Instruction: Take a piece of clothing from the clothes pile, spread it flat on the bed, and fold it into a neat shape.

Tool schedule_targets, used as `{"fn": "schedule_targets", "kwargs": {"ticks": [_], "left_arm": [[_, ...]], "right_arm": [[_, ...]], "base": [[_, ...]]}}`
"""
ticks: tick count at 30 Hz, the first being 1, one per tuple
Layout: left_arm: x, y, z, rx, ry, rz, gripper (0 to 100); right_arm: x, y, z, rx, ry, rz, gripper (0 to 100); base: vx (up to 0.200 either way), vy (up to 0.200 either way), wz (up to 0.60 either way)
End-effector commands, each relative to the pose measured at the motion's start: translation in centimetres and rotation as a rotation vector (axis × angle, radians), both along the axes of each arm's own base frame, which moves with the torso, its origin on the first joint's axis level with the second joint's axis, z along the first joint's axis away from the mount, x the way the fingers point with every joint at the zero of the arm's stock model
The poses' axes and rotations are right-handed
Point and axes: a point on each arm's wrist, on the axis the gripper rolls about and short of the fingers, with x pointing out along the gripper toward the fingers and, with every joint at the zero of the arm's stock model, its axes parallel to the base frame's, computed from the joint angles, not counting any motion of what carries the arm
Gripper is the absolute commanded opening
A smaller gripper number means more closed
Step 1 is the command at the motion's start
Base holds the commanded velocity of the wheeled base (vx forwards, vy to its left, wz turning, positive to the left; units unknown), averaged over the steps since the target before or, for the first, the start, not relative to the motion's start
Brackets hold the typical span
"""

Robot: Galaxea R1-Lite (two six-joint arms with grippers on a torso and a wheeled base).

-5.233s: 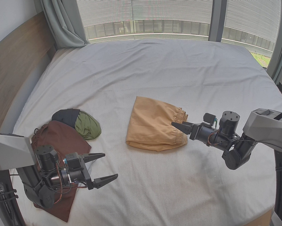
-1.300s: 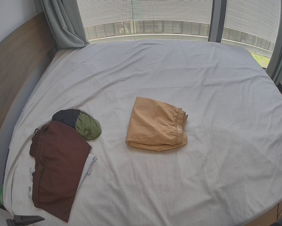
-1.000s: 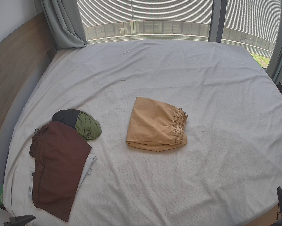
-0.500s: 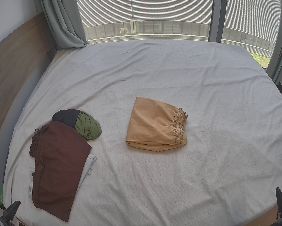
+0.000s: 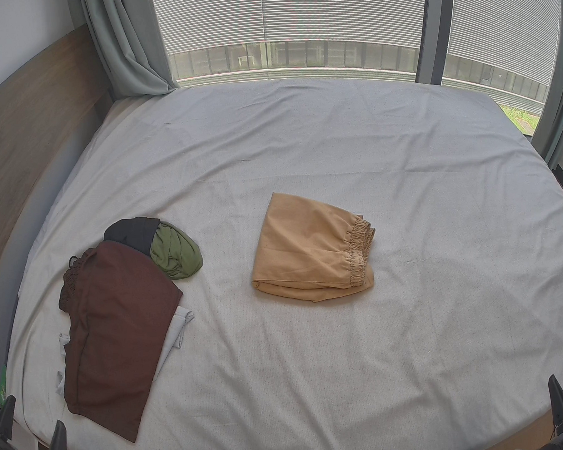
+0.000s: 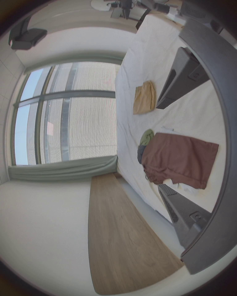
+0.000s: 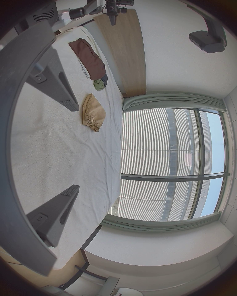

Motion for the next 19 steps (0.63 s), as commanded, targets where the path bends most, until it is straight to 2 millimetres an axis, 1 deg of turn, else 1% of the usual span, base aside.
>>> {"fn": "schedule_targets", "kwargs": {"ticks": [1,19], "left_arm": [[0.01,0.17,-0.95,-0.035,0.046,0.079,100],[0.02,0.15,-0.97,-0.028,0.045,0.058,100]], "right_arm": [[0.04,-0.04,-0.65,0.030,0.020,-0.011,100],[0.05,-0.05,-0.65,0.035,0.020,-0.021,100]], "base": [[0.000,0.000,0.00],[0.000,0.000,0.00]]}}
